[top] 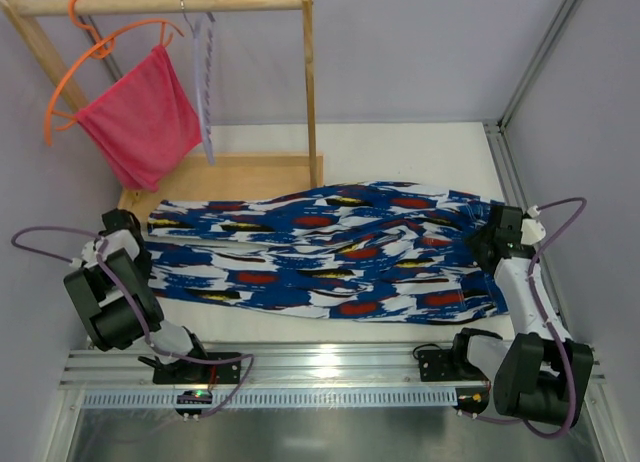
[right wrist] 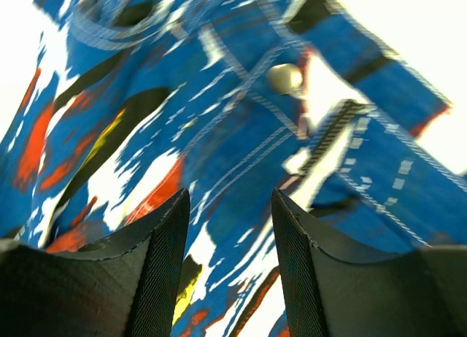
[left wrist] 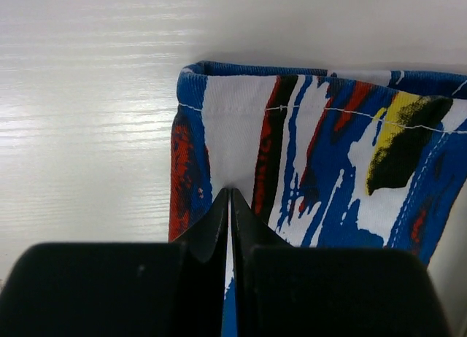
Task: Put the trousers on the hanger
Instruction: Fold the trousers
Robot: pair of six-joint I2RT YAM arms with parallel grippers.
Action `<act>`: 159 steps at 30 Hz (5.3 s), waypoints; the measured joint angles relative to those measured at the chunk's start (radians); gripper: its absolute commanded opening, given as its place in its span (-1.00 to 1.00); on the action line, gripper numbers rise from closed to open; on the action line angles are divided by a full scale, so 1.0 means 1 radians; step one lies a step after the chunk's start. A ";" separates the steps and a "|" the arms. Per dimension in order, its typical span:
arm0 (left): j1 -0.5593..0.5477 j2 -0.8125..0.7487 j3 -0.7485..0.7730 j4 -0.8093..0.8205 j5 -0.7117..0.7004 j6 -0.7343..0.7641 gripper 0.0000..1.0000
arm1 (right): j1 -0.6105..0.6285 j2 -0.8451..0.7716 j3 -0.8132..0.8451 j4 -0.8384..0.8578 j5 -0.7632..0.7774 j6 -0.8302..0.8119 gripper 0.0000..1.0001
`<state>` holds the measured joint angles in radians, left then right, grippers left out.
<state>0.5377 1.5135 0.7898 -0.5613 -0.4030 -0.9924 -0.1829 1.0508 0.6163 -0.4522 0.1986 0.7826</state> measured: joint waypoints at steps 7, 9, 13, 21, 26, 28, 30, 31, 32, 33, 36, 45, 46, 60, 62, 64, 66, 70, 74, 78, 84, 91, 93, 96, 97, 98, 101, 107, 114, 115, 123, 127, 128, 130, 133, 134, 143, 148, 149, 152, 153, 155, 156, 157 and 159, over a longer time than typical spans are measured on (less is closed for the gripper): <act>0.026 -0.004 -0.002 -0.061 -0.054 0.002 -0.99 | -0.120 -0.019 0.018 -0.132 0.053 0.117 0.04; 0.030 -0.019 -0.015 -0.077 -0.063 0.003 -0.99 | -0.169 -0.019 0.018 -0.167 0.062 0.140 0.04; 0.037 -0.060 -0.049 -0.120 -0.073 0.003 -1.00 | -0.287 -0.009 0.004 -0.185 0.062 0.149 0.08; 0.056 -0.080 -0.044 -0.248 -0.096 0.006 -0.85 | -0.617 0.188 -0.025 -0.138 -0.005 0.102 -0.01; 0.060 -0.116 0.058 -0.264 -0.041 0.062 -0.01 | -0.642 0.163 -0.021 -0.132 -0.050 0.060 -0.07; 0.060 -0.208 0.066 -0.217 0.021 0.083 0.10 | -0.602 0.105 -0.002 -0.133 -0.072 0.036 -0.06; 0.060 -0.322 0.064 -0.177 0.076 0.089 0.16 | -0.516 0.072 0.064 -0.155 -0.068 0.024 0.04; 0.060 -0.377 0.064 -0.156 0.098 0.089 0.21 | -0.470 0.068 0.103 -0.158 -0.069 0.023 0.22; 0.060 -0.426 0.064 -0.130 0.124 0.088 0.22 | -0.415 0.071 0.159 -0.154 -0.074 0.018 0.29; 0.060 -0.462 0.064 -0.104 0.150 0.088 0.23 | -0.364 0.083 0.209 -0.143 -0.085 0.012 0.29; 0.057 -0.478 0.064 -0.023 0.257 0.085 0.23 | -0.267 0.187 0.368 -0.131 -0.122 0.000 0.29; -0.068 -0.301 0.067 0.065 0.474 0.113 0.24 | -0.214 0.620 0.691 -0.067 -0.298 -0.188 0.29; -0.080 -0.308 0.068 0.074 0.483 0.115 0.24 | -0.213 0.635 0.695 -0.067 -0.312 -0.189 0.26; -0.123 -0.276 0.080 0.169 0.553 0.115 0.24 | -0.178 0.807 0.704 -0.192 -0.180 -0.126 0.20; -0.123 -0.256 0.085 0.160 0.553 0.118 0.25 | -0.192 0.829 0.696 -0.192 -0.143 -0.130 0.20; -0.124 -0.253 0.098 0.142 0.546 0.122 0.26 | -0.210 0.829 0.673 -0.191 -0.099 -0.132 0.19; -0.126 -0.255 0.131 0.122 0.524 0.130 0.26 | -0.221 0.829 0.664 -0.193 -0.051 -0.136 0.19; -0.131 -0.252 0.194 0.119 0.496 0.140 0.26 | -0.223 0.830 0.676 -0.203 0.015 -0.159 0.19; -0.137 -0.192 0.249 0.121 0.472 0.172 0.26 | -0.193 0.823 0.711 -0.206 0.024 -0.195 0.20; -0.137 -0.095 0.275 0.121 0.467 0.212 0.24 | -0.146 0.772 0.712 -0.202 -0.027 -0.224 0.21; -0.160 0.014 0.302 0.061 0.416 0.216 0.25 | -0.033 0.660 0.713 -0.185 -0.116 -0.245 0.22; -0.192 -0.150 0.122 0.125 0.340 0.195 0.18 | -0.010 0.627 0.712 -0.177 -0.158 -0.273 0.25; -0.192 -0.161 0.096 0.143 0.338 0.182 0.19 | -0.014 0.626 0.712 -0.177 -0.163 -0.277 0.25; -0.192 -0.159 0.055 0.187 0.330 0.161 0.20 | -0.015 0.617 0.711 -0.176 -0.170 -0.281 0.27; -0.192 -0.159 0.027 0.216 0.325 0.154 0.19 | -0.015 0.609 0.710 -0.175 -0.172 -0.281 0.27; -0.192 -0.159 0.014 0.228 0.325 0.149 0.19 | -0.015 0.604 0.710 -0.175 -0.173 -0.281 0.27; -0.192 -0.150 -0.041 0.286 0.325 0.116 0.13 | -0.015 0.583 0.706 -0.169 -0.177 -0.283 0.27; -0.192 -0.068 -0.063 0.397 0.341 0.055 -0.20 | -0.015 0.560 0.672 -0.152 -0.176 -0.283 0.28; -0.192 -0.053 -0.094 0.458 0.335 0.023 -0.82 | -0.015 0.557 0.659 -0.151 -0.175 -0.283 0.28; -0.192 -0.053 -0.095 0.458 0.332 0.024 -0.88 | -0.015 0.556 0.659 -0.150 -0.175 -0.283 0.28; -0.192 -0.054 -0.068 0.364 0.288 0.020 -0.99 | -0.015 0.556 0.659 -0.146 -0.174 -0.280 0.28; -0.192 -0.054 -0.055 0.349 0.274 0.006 -0.32 | -0.015 0.556 0.658 -0.146 -0.174 -0.280 0.29; -0.192 -0.056 -0.064 0.369 0.276 0.006 -0.07 | -0.015 0.556 0.658 -0.146 -0.174 -0.281 0.28; -0.192 -0.071 -0.105 0.420 0.283 -0.013 0.35 | -0.015 0.556 0.657 -0.147 -0.172 -0.281 0.29; -0.192 -0.094 -0.161 0.468 0.297 -0.031 0.37 | -0.015 0.554 0.657 -0.147 -0.161 -0.283 0.28; -0.192 -0.099 -0.169 0.486 0.303 -0.032 0.37 | -0.015 0.552 0.657 -0.147 -0.156 -0.283 0.29; -0.192 -0.099 -0.220 0.618 0.337 -0.064 0.03 | -0.015 0.542 0.657 -0.147 -0.148 -0.284 0.29; -0.192 -0.072 -0.221 0.648 0.344 -0.082 -0.08 | -0.015 0.542 0.657 -0.147 -0.147 -0.284 0.29; -0.192 -0.068 -0.221 0.651 0.344 -0.084 -0.09 | -0.015 0.542 0.657 -0.147 -0.145 -0.284 0.29; -0.192 -0.060 -0.221 0.660 0.344 -0.095 -0.21 | -0.015 0.542 0.657 -0.146 -0.141 -0.284 0.29; -0.192 -0.060 -0.221 0.662 0.343 -0.099 -0.31 | -0.015 0.542 0.657 -0.146 -0.140 -0.284 0.29; -0.192 -0.059 -0.221 0.666 0.343 -0.104 -0.43 | -0.015 0.542 0.657 -0.146 -0.140 -0.284 0.29; -0.192 -0.059 -0.221 0.669 0.341 -0.107 -0.56 | -0.015 0.542 0.657 -0.146 -0.138 -0.284 0.29; -0.192 -0.059 -0.221 0.671 0.340 -0.111 -0.66 | -0.015 0.542 0.657 -0.146 -0.137 -0.284 0.29; -0.192 -0.059 -0.221 0.674 0.334 -0.112 -0.82 | -0.015 0.542 0.656 -0.146 -0.134 -0.284 0.29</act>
<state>0.3454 1.4544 0.5690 0.1127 -0.0692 -1.1042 -0.1982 1.5925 1.2724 -0.5983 0.0647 0.4984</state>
